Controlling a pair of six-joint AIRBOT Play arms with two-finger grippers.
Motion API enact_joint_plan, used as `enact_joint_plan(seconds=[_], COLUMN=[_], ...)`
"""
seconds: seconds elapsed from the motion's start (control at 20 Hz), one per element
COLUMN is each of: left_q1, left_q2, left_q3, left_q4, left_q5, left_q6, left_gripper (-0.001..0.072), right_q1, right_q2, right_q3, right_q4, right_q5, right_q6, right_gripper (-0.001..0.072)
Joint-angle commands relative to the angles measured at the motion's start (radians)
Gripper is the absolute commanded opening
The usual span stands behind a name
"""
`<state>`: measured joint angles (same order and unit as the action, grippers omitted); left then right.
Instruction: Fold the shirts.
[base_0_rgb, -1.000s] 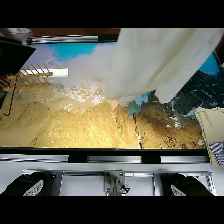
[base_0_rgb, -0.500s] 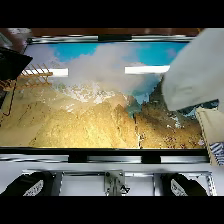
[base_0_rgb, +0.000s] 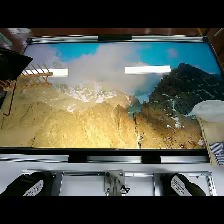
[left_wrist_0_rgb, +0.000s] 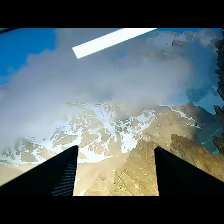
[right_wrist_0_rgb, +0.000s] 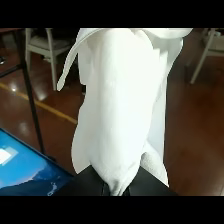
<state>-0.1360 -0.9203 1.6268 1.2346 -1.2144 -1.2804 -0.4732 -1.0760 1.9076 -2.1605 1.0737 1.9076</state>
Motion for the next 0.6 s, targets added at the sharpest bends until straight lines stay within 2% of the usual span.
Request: enact_joint_plan(seconds=[0.0, 0.25, 0.55], left_q1=[0.001, 0.001, 0.001], left_q2=[-0.001, -0.002, -0.003], left_q3=[0.001, 0.001, 0.001], left_q4=[0.001, 0.001, 0.001], left_q5=[0.001, 0.001, 0.001], left_q6=[0.000, 0.000, 0.000], left_gripper=[0.0572, 0.0571, 0.0572], right_q1=[-0.071, -0.154, -0.187], right_q2=[-0.033, -0.043, -0.043], right_q3=[0.000, 0.001, 0.000], right_q4=[0.014, 0.003, -0.068], right_q5=[-0.018, -0.124, -0.179], right_q6=[0.000, 0.000, -0.002], right_gripper=[0.0077, 0.0076, 0.0076])
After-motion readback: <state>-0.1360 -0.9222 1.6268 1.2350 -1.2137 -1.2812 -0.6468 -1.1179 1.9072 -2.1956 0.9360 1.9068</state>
